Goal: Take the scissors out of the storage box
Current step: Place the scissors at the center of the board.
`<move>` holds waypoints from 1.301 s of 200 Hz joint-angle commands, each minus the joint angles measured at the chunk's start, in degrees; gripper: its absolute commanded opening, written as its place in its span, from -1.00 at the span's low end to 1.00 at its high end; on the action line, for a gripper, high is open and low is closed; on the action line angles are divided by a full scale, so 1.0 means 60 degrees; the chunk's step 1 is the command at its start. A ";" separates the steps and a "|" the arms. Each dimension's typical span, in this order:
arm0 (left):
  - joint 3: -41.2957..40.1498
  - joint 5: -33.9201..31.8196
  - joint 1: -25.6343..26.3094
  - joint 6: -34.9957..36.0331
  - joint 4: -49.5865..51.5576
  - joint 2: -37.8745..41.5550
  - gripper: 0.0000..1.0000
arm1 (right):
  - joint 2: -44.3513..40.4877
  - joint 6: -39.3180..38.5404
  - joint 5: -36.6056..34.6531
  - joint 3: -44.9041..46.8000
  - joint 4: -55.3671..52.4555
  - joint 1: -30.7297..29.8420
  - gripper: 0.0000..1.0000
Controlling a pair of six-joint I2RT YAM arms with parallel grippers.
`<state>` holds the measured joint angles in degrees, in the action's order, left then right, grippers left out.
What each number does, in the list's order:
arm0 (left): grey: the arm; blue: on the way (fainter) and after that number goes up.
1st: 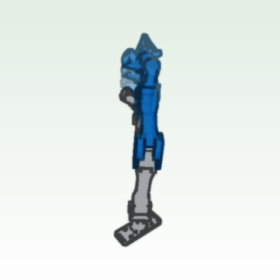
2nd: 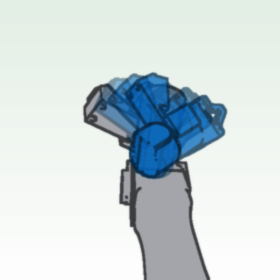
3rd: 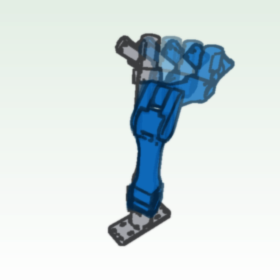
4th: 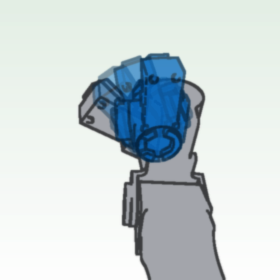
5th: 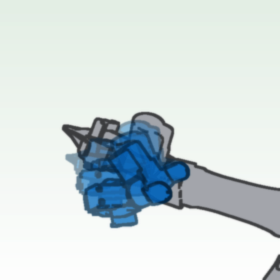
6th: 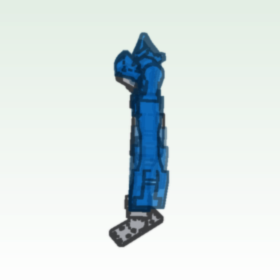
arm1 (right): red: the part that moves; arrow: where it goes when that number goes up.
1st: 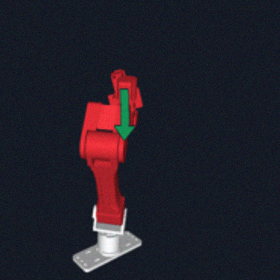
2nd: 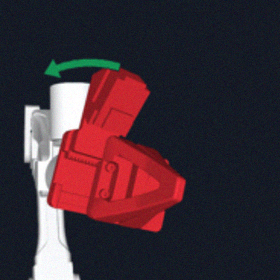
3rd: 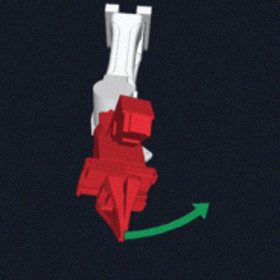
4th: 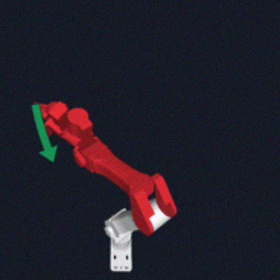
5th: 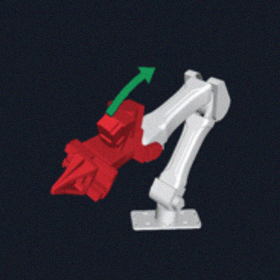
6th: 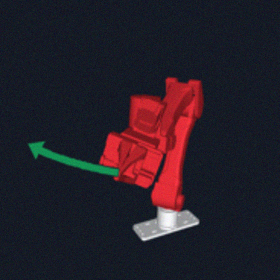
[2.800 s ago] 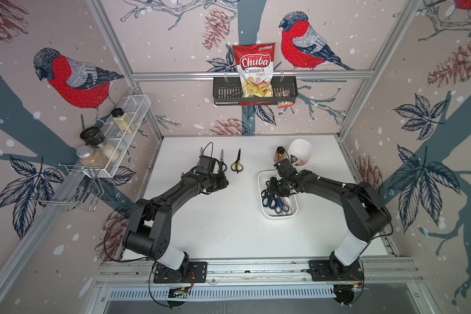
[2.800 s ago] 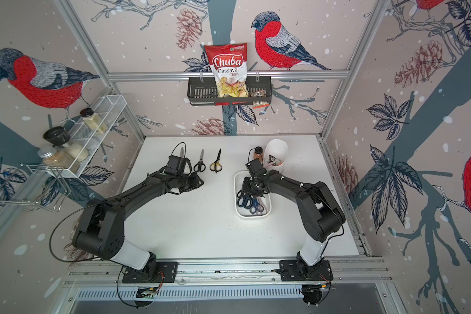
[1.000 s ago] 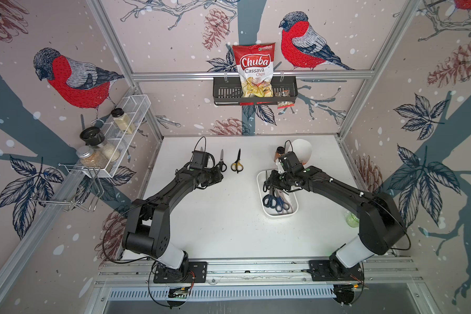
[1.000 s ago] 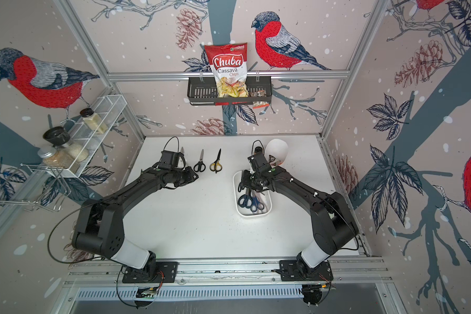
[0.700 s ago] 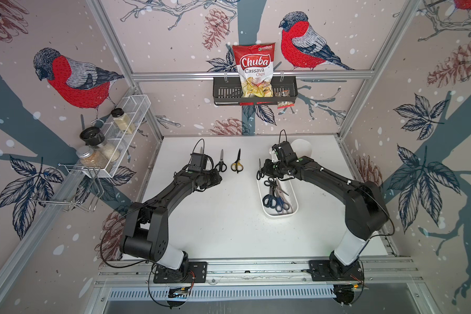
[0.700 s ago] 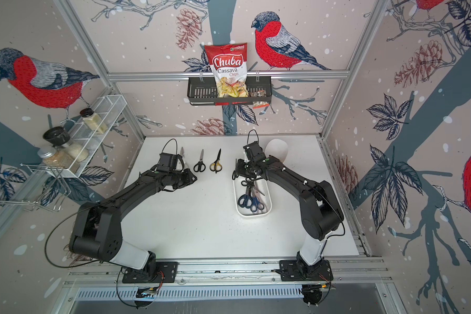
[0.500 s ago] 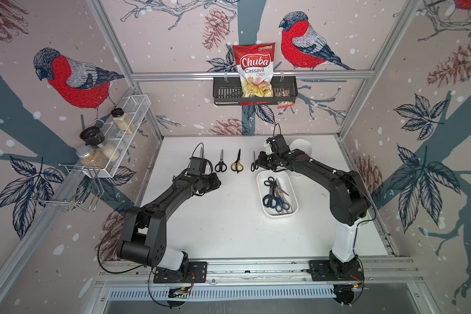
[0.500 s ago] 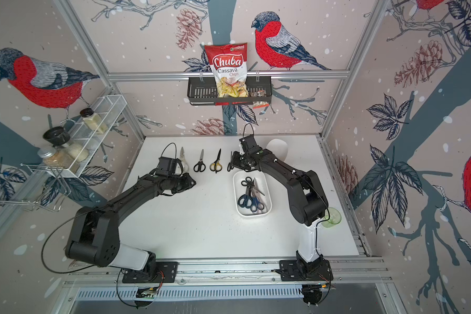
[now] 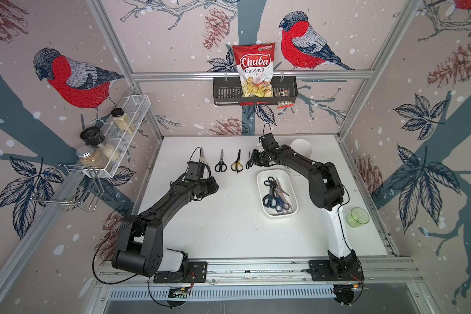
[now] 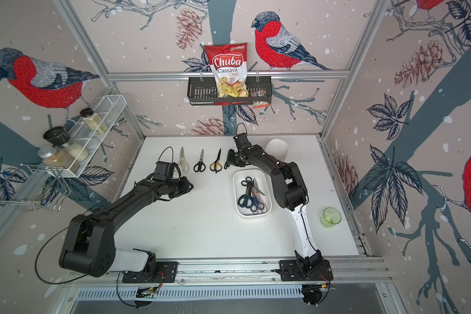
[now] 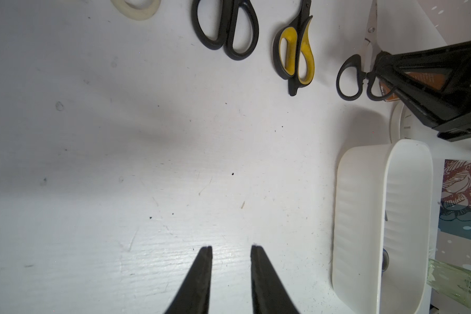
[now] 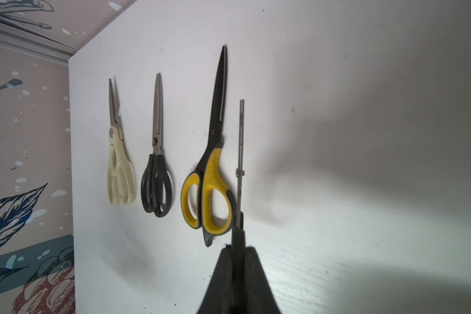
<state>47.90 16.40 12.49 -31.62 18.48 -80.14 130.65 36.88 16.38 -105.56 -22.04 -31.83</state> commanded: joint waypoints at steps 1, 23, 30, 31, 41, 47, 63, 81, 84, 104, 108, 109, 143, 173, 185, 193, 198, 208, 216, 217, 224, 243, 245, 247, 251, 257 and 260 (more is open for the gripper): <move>-0.0020 -0.0083 -0.0062 0.0003 -0.0011 0.0027 -0.40 | 0.0200 -0.0213 -0.0133 -0.0137 -0.0296 0.0032 -0.89; 0.0037 -0.0057 -0.0093 0.0039 0.0005 -0.0045 -0.40 | 0.0478 -0.0200 0.0044 -0.0297 -0.0369 0.0029 -0.89; 0.0064 -0.0054 -0.0090 0.0054 0.0010 -0.0069 -0.40 | 0.0557 -0.0183 0.0080 -0.0312 -0.0355 0.0025 -0.89; 0.0069 -0.0053 -0.0090 0.0047 0.0011 -0.0072 -0.40 | 0.0568 -0.0184 0.0081 -0.0317 -0.0362 0.0028 -0.89; 0.0113 -0.0039 -0.0107 0.0067 0.0024 -0.0116 -0.40 | 0.0678 -0.0156 0.0082 -0.0361 -0.0383 0.0029 -0.89; 0.0141 -0.0042 -0.0105 0.0065 0.0040 -0.0134 -0.40 | 0.0731 -0.0144 0.0057 -0.0376 -0.0405 0.0045 -0.88; 0.0193 -0.0026 -0.0105 0.0093 0.0056 -0.0164 -0.40 | 0.0840 -0.0097 -0.0065 -0.0410 -0.0427 0.0058 -0.86; 0.0231 -0.0024 -0.0119 0.0086 0.0083 -0.0179 -0.40 | 0.0936 -0.0054 -0.0237 -0.0464 -0.0467 0.0082 -0.81; 0.0223 -0.0031 -0.0119 0.0097 0.0086 -0.0179 -0.40 | 0.0962 -0.0052 -0.0264 -0.0481 -0.0482 0.0090 -0.79; 0.0229 -0.0024 -0.0126 0.0083 0.0110 -0.0161 -0.40 | 0.1126 -0.0117 -0.0440 -0.0743 -0.0685 0.0118 -0.70; 0.0229 -0.0024 -0.0124 0.0083 0.0112 -0.0164 -0.40 | 0.1168 -0.0139 -0.0467 -0.0812 -0.0748 0.0116 -0.69; 0.0232 -0.0024 -0.0122 0.0076 0.0113 -0.0164 -0.40 | 0.1181 -0.0147 -0.0471 -0.0823 -0.0764 0.0118 -0.68; 0.0212 -0.0039 -0.0124 0.0025 0.0111 -0.0135 -0.40 | 0.1327 -0.0338 -0.0768 -0.1215 -0.1126 0.0134 -0.53; 0.0298 -0.0002 -0.0119 -0.0019 0.0099 -0.0164 -0.40 | 0.1260 -0.0408 -0.0821 -0.1382 -0.1191 0.0144 -0.46; 0.0361 0.0016 -0.0115 -0.0036 0.0110 -0.0192 -0.40 | 0.1209 -0.0460 -0.0857 -0.1482 -0.1247 0.0140 -0.41; 0.0389 0.0030 -0.0119 -0.0036 0.0124 -0.0207 -0.40 | 0.1169 -0.0490 -0.0918 -0.1549 -0.1285 0.0136 -0.38; 0.0410 0.0042 -0.0117 -0.0041 0.0123 -0.0221 -0.40 | 0.1132 -0.0518 -0.0961 -0.1595 -0.1312 0.0134 -0.37; 0.0467 0.0075 -0.0119 -0.0045 0.0155 -0.0249 -0.40 | 0.1054 -0.0576 -0.1054 -0.1671 -0.1351 0.0124 -0.31; 0.0524 0.0079 -0.0106 -0.0021 0.0174 -0.0273 -0.39 | 0.0966 -0.0619 -0.1129 -0.1702 -0.1381 0.0120 -0.27; 0.0526 0.0079 -0.0113 -0.0020 0.0180 -0.0277 -0.39 | 0.0950 -0.0622 -0.1129 -0.1708 -0.1381 0.0113 -0.26; 0.0570 0.0079 -0.0114 -0.0020 0.0221 -0.0295 -0.39 | 0.0883 -0.0660 -0.1153 -0.1754 -0.1416 0.0100 -0.24; 0.0671 0.0079 -0.0108 -0.0005 0.0286 -0.0311 -0.39 | 0.0666 -0.0712 -0.1033 -0.1855 -0.1406 0.0077 -0.19; 0.0677 0.0079 -0.0109 -0.0004 0.0296 -0.0311 -0.39 | 0.0644 -0.0713 -0.1013 -0.1859 -0.1405 0.0077 -0.19; 0.0697 0.0079 -0.0105 -0.0004 0.0302 -0.0311 -0.39 | 0.0610 -0.0720 -0.1005 -0.1863 -0.1404 0.0076 -0.18; 0.0717 0.0081 -0.0115 -0.0021 0.0334 -0.0311 -0.39 | 0.0555 -0.0716 -0.0977 -0.1867 -0.1404 0.0063 -0.18; 0.0745 0.0104 -0.0106 -0.0026 0.0368 -0.0311 -0.40 | 0.0460 -0.0725 -0.0937 -0.1874 -0.1409 0.0048 -0.18; 0.0780 0.0120 -0.0105 -0.0023 0.0383 -0.0311 -0.40 | 0.0401 -0.0727 -0.0928 -0.1869 -0.1420 0.0027 -0.18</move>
<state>51.48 16.51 12.05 -31.59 19.35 -81.93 135.17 33.21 10.72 -116.18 -30.04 -31.27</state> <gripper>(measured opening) 0.304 0.411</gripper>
